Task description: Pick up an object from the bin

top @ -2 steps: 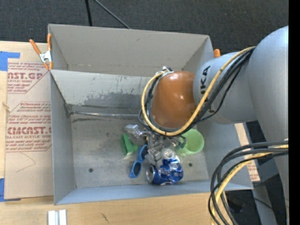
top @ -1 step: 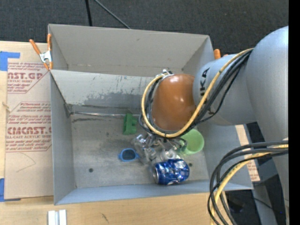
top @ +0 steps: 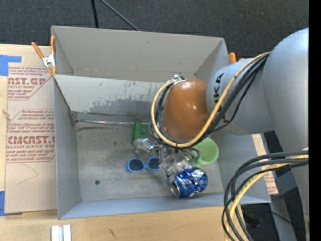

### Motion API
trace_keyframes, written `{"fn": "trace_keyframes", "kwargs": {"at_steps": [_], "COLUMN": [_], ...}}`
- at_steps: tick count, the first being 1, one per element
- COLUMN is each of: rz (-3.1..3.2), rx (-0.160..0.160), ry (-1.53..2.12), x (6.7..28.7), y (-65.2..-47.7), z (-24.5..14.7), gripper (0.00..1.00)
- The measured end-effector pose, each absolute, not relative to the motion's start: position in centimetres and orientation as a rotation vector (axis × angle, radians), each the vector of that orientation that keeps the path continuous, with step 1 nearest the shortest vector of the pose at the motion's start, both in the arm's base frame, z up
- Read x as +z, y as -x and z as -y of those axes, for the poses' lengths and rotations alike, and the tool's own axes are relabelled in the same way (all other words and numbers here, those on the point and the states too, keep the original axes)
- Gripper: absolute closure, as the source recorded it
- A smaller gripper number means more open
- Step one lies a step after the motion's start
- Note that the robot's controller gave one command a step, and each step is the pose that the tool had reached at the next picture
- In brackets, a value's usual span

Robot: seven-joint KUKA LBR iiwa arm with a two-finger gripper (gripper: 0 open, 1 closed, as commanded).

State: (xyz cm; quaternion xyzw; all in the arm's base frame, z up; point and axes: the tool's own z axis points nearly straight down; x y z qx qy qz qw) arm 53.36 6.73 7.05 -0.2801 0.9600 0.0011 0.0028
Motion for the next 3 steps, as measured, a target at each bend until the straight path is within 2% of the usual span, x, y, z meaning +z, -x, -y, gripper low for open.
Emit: {"fn": "trace_keyframes", "kwargs": {"at_steps": [1, 2, 3], "rz": [-3.014, -2.995, -3.014], "rx": [0.004, 0.000, -0.003], "ry": [0.879, 0.909, 0.837], "x": [7.0, 19.2, 33.2], "y": [-53.3, -53.8, -55.8], "z": [-6.7, -9.4, -7.3], "gripper": [1.00, 1.00, 1.00]}}
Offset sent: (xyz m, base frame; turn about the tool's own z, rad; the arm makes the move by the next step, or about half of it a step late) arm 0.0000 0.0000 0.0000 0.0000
